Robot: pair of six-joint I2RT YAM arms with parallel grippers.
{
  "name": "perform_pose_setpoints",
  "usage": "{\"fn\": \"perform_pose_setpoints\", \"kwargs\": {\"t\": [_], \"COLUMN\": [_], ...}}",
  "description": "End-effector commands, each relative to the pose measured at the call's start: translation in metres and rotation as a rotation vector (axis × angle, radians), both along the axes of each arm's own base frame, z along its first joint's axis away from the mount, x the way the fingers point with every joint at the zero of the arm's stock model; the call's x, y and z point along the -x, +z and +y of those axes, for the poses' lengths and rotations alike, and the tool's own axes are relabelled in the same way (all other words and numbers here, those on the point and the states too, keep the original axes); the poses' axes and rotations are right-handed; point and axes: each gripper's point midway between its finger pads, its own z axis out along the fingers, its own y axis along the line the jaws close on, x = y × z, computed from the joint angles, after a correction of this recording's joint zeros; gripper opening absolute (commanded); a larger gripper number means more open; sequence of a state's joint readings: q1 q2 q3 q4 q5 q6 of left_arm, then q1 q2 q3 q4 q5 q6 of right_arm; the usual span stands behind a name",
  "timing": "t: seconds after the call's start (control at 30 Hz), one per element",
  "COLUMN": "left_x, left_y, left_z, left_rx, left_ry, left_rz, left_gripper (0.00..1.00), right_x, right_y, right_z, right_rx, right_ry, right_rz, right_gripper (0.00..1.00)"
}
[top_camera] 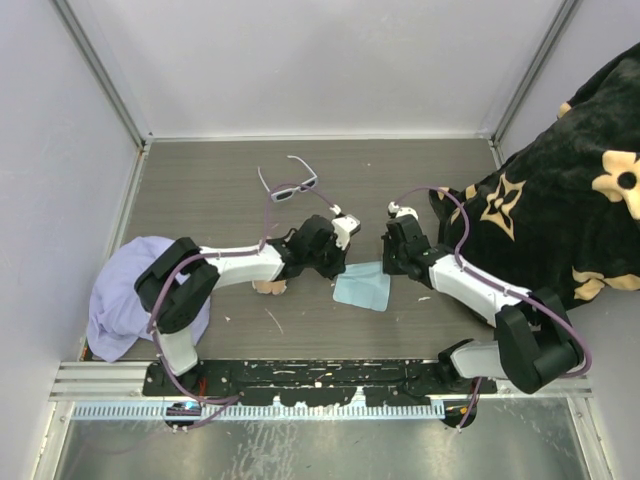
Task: Organize the sunglasses
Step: Fold the glasses cleaning cloth at the center of the board.
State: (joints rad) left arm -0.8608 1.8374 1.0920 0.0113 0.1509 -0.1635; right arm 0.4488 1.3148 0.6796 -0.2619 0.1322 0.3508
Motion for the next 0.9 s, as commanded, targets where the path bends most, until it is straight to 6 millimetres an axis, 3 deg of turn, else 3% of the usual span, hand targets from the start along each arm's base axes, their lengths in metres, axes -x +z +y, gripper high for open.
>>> {"fn": "perform_pose_setpoints", "kwargs": {"t": [0.0, 0.4, 0.87], "left_x": [-0.011, -0.004, 0.005], "left_y": [0.051, 0.041, 0.023], "left_z": [-0.018, -0.014, -0.006], "left_rx": [0.198, 0.196, 0.178], "left_ry": [-0.061, -0.102, -0.111], "left_rz": [-0.188, -0.206, -0.188], "left_gripper": [0.00, 0.00, 0.00], "right_x": [-0.002, 0.020, 0.041], "right_y": [0.012, 0.009, -0.005], "right_z": [0.003, 0.010, 0.004], "right_rx": [-0.037, -0.116, -0.116], "right_ry": [-0.001, 0.029, -0.007], "right_rz": [-0.048, -0.016, 0.068], "right_gripper": [0.06, 0.07, 0.20]}}
